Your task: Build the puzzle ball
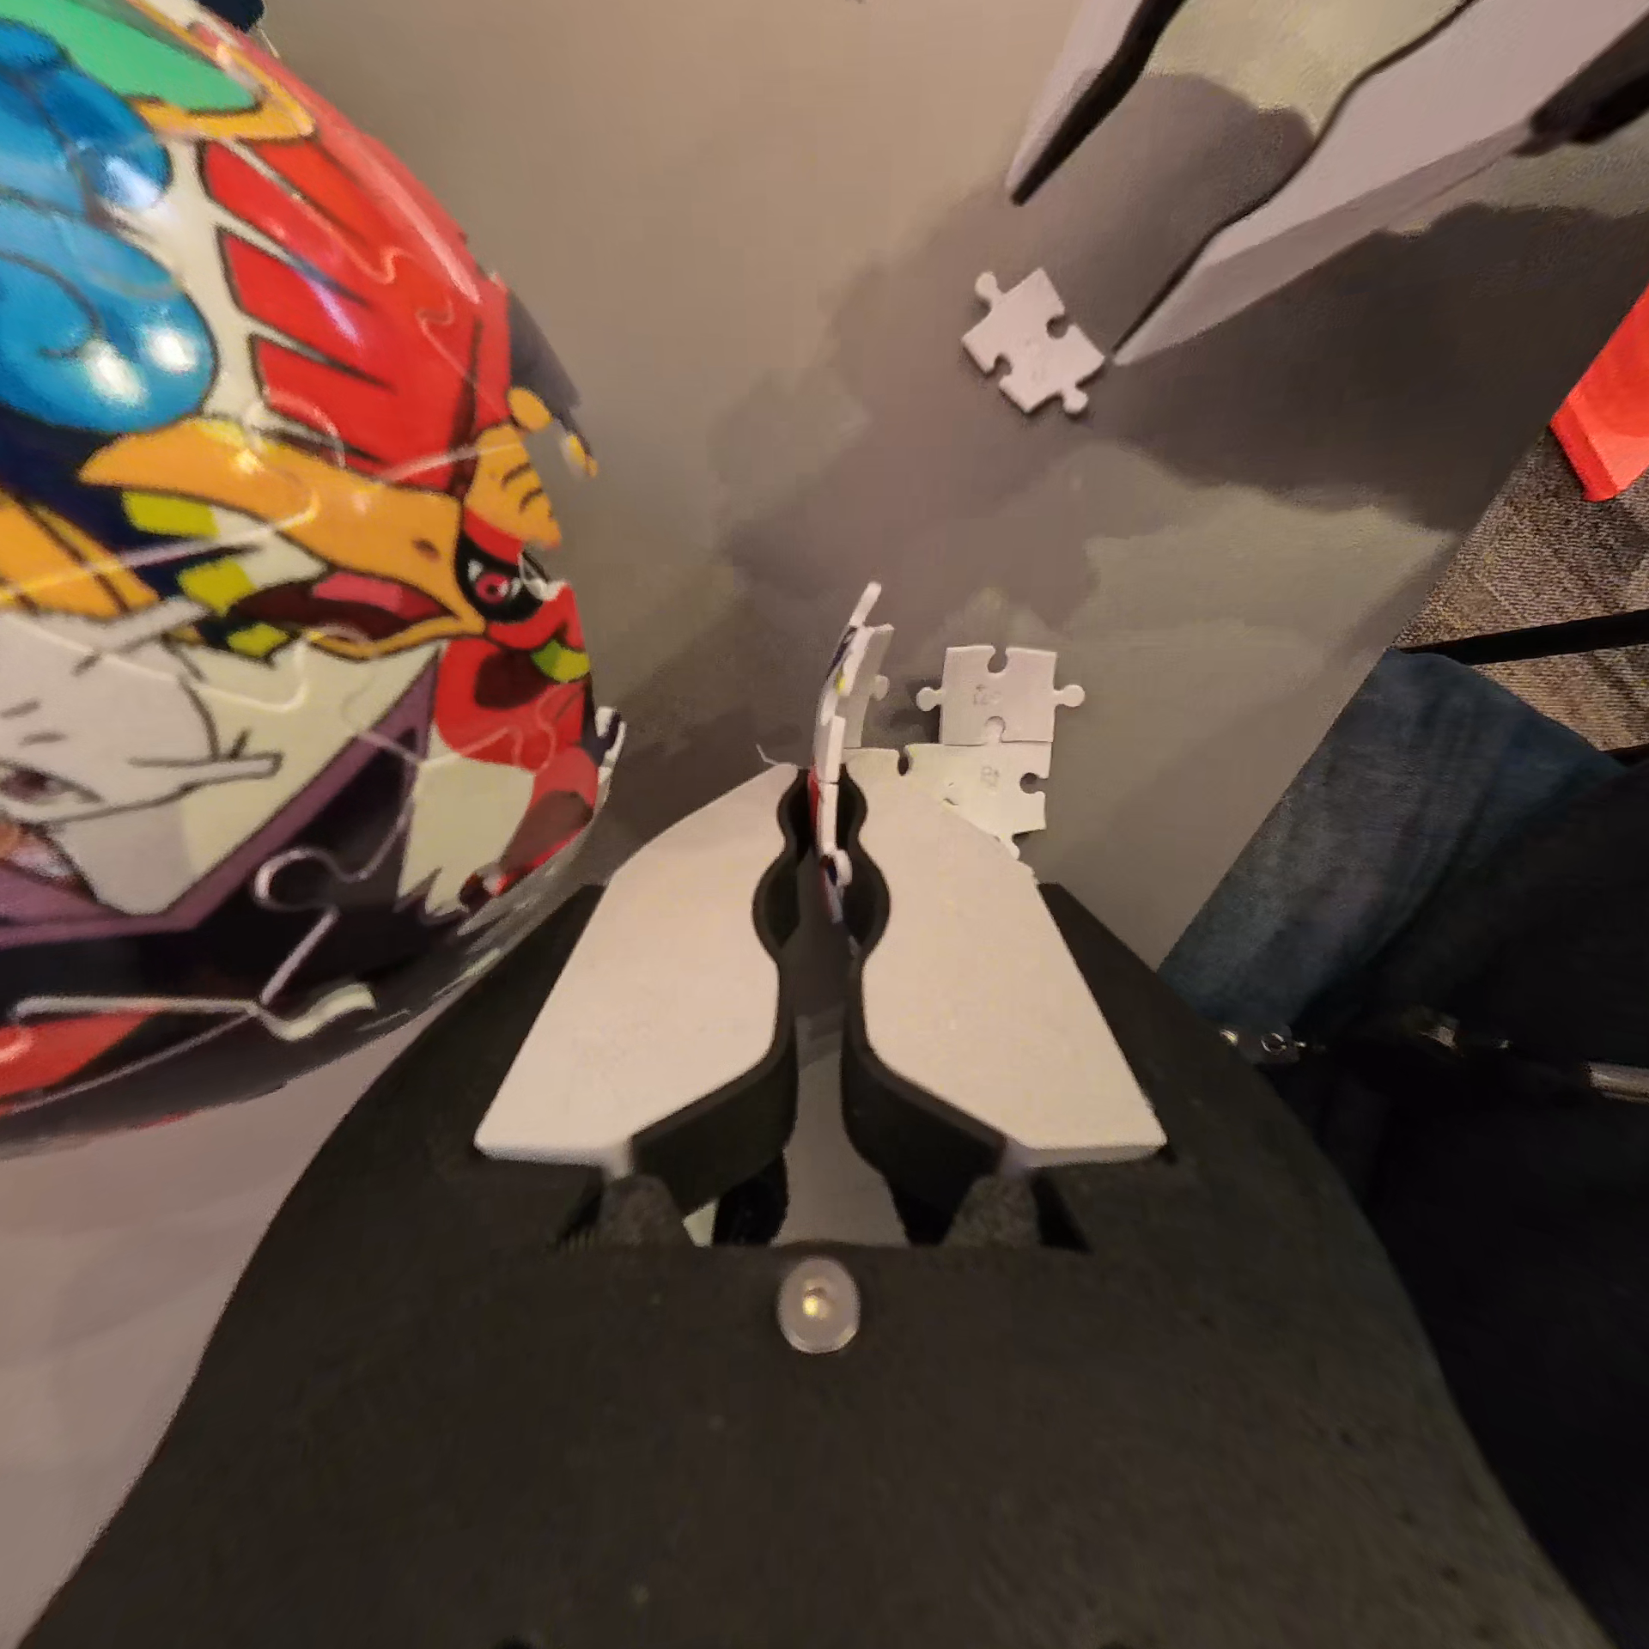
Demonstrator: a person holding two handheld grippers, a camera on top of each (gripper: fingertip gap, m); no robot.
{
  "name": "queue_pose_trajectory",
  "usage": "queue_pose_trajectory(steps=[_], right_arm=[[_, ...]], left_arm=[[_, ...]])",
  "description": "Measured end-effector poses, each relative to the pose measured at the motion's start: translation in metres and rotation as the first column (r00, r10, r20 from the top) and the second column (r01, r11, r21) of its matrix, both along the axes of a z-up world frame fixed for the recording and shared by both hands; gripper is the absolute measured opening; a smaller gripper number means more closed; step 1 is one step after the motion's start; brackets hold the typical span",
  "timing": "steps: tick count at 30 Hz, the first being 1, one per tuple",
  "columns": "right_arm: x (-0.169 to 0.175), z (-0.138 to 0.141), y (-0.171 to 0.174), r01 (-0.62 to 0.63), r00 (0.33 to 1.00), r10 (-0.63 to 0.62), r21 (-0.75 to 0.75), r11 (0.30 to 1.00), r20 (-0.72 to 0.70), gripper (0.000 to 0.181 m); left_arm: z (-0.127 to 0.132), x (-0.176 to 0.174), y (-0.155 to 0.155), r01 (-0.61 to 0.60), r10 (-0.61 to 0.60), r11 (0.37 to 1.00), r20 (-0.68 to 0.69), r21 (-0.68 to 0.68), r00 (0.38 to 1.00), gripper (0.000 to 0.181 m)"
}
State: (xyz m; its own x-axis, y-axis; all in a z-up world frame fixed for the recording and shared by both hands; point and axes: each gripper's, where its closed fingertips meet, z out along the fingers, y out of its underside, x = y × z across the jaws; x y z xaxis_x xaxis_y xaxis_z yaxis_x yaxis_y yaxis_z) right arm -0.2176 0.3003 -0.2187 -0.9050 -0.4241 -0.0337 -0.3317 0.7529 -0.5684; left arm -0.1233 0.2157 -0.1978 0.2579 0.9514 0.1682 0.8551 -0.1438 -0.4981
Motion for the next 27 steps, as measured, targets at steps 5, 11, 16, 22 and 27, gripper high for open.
queue_pose_trajectory(steps=[5, 11, 16, 22, 27], right_arm=[[0.007, -0.009, -0.004, -0.018, 1.0, 0.018, 0.002, 1.0, -0.01, 0.027], [0.011, -0.008, -0.007, 0.007, 1.0, -0.007, -0.036, 0.999, 0.019, 0.027], [0.026, 0.004, -0.015, 0.051, 0.993, -0.041, -0.087, 0.995, 0.114, 0.027], [0.054, 0.016, -0.034, 0.116, 0.977, -0.095, -0.103, 0.988, 0.192, 0.027], [0.065, 0.012, -0.039, 0.152, 0.966, -0.133, -0.071, 0.986, 0.221, 0.027]], left_arm=[[-0.001, 0.001, 0.003, -0.011, 0.011, 1.0, 0.005, 0.01, 1.0, 0.004], [-0.005, 0.002, 0.001, -0.04, 0.039, 0.998, 0.019, 0.056, 0.999, 0.004], [-0.007, 0.002, 0.001, -0.057, 0.055, 0.995, 0.026, 0.085, 0.998, 0.004], [-0.008, 0.001, 0.001, -0.083, 0.08, 0.99, 0.029, 0.111, 0.996, 0.004], [-0.008, 0.001, 0.002, -0.085, 0.083, 0.99, 0.028, 0.113, 0.996, 0.004]])
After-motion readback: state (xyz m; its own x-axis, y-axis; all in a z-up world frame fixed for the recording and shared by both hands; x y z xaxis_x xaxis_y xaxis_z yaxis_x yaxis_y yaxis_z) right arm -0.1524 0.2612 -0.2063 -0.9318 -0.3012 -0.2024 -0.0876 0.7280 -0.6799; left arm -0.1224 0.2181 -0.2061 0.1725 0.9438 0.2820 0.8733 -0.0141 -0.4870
